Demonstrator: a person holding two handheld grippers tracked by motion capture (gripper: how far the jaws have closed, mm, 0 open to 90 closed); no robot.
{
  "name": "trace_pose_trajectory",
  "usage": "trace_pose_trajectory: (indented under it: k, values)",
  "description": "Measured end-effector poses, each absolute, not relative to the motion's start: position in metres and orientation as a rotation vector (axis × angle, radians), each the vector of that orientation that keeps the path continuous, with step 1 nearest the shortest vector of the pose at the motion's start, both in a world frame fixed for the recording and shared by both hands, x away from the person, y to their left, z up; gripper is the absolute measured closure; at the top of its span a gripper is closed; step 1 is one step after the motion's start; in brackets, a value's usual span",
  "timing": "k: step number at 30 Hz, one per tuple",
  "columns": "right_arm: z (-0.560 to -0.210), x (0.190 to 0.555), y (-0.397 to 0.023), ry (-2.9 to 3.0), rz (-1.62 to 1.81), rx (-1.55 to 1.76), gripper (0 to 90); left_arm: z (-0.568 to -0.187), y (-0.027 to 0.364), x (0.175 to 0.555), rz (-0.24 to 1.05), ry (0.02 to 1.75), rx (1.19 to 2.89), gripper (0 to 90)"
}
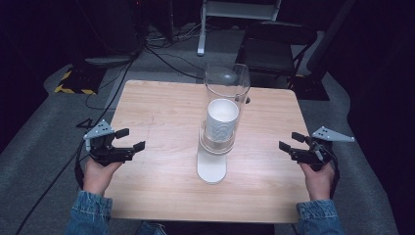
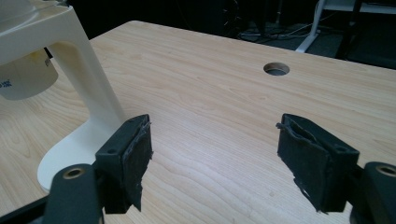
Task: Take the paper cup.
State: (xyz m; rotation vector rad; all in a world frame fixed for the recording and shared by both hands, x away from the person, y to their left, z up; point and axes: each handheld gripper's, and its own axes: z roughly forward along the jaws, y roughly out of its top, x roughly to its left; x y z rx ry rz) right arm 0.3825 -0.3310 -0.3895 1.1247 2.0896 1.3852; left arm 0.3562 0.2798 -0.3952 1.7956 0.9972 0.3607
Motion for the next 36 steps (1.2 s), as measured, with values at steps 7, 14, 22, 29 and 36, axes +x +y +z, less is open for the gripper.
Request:
trace_pose_trajectory:
  k: [7,14,22,29,36]
  values:
    - [-0.389,0.386,-0.321,2.112,1.402,1.094,26.2,-0.395,0.283,0.352,0.369,1.011,1.784,14.7]
    - [-0.388,0.385,-0.3,2.145,1.423,1.05,25.6,-0.395,0.283,0.352,0.368,1.002,1.785,14.7]
    - [-0.387,0.382,-0.266,2.229,1.441,0.954,24.5,-0.396,0.282,0.351,0.357,1.002,1.786,14.7]
    - [-0.388,0.38,-0.246,2.283,1.478,0.897,22.5,-0.398,0.279,0.353,0.343,0.997,1.792,14.7]
    - [-0.392,0.377,-0.219,2.367,1.474,0.812,21.8,-0.401,0.279,0.353,0.331,0.996,1.797,14.7]
